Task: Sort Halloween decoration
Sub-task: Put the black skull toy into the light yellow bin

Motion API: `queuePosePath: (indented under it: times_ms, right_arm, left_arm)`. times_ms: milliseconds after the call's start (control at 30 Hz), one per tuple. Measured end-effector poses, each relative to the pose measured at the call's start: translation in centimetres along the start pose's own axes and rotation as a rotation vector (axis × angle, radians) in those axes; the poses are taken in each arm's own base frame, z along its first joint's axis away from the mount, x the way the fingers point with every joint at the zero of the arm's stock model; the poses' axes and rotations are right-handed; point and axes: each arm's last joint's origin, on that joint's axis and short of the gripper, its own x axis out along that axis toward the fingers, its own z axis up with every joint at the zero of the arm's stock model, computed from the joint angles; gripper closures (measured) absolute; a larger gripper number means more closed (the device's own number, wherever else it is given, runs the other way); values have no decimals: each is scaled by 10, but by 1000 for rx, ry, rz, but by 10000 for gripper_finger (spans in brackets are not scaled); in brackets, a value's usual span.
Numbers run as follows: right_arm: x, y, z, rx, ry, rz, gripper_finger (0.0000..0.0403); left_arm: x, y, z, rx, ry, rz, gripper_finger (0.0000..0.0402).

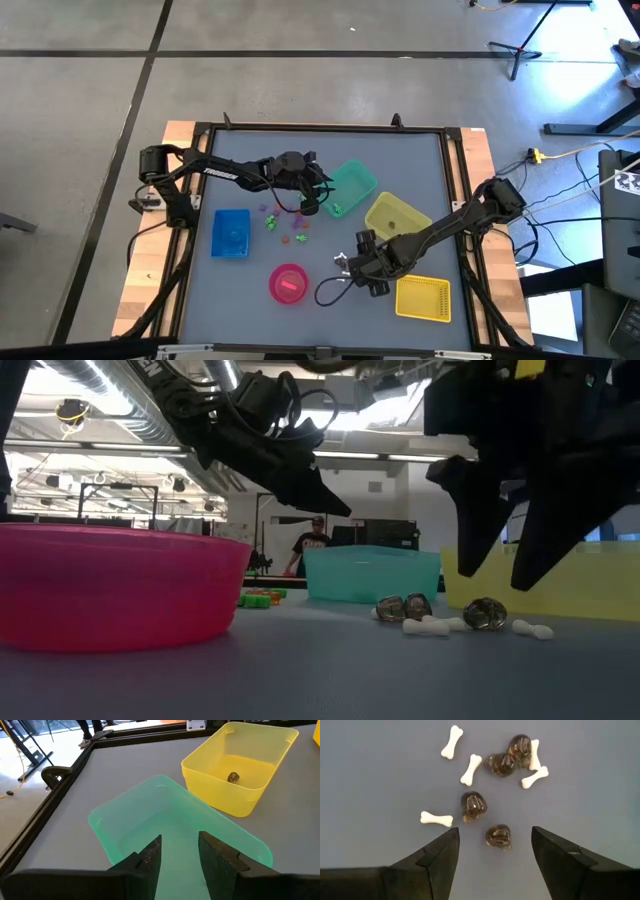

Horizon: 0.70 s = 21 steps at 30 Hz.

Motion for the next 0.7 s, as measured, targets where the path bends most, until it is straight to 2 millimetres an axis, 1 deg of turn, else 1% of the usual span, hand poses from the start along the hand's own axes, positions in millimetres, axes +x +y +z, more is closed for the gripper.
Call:
queuePosePath:
  times_ms: [267, 433, 700]
  right_arm:
    - [9, -2, -6, -33, -7, -19, 155]
    - [13, -11, -9, -12, 8, -22, 155]
    - [22, -22, -10, 37, -15, 59, 155]
  left_arm:
    - [0, 0, 0, -1, 0, 0, 288]
    - [0, 0, 0, -1, 0, 0, 288]
    - [0, 0, 0, -1, 0, 0, 288]
